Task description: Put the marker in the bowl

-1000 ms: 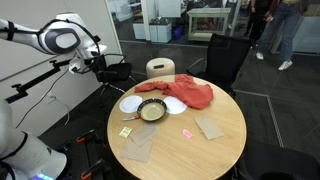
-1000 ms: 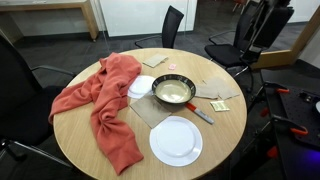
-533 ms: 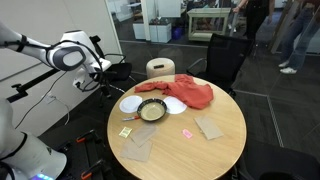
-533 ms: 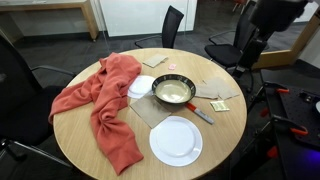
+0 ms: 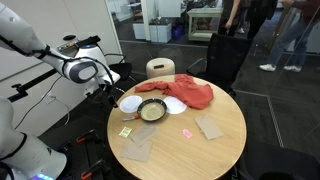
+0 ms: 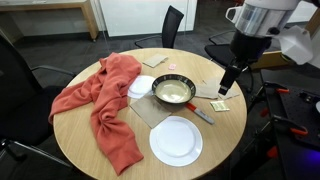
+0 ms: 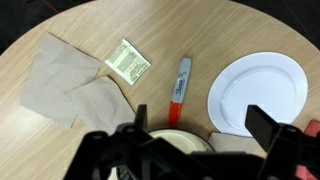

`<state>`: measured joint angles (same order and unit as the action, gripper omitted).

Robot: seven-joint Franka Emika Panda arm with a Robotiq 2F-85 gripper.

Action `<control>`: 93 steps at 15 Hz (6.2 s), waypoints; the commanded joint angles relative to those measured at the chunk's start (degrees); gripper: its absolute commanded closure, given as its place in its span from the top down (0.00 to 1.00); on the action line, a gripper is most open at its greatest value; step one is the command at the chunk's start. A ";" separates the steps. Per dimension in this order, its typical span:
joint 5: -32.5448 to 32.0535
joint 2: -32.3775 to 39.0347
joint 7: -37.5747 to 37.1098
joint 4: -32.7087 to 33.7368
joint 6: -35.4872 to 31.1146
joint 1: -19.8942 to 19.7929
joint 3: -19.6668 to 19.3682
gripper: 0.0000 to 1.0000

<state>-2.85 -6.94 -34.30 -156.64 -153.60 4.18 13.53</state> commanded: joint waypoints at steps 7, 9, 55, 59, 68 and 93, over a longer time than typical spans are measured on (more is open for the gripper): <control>-7.08 16.19 -10.98 8.25 -6.73 3.72 -5.98 1.00; -9.92 18.59 -13.93 9.99 -6.55 5.92 -8.46 1.00; -8.42 25.81 -18.52 8.58 -14.11 30.13 -24.99 0.06; -16.61 22.30 -24.70 8.09 -13.88 35.64 -31.76 0.06; -21.46 20.95 -28.57 13.67 -12.73 37.50 -42.53 0.06; -14.57 31.98 -27.26 24.45 -11.02 22.05 -32.97 0.63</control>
<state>-17.47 25.38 -61.05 -132.76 -165.13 26.58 -19.90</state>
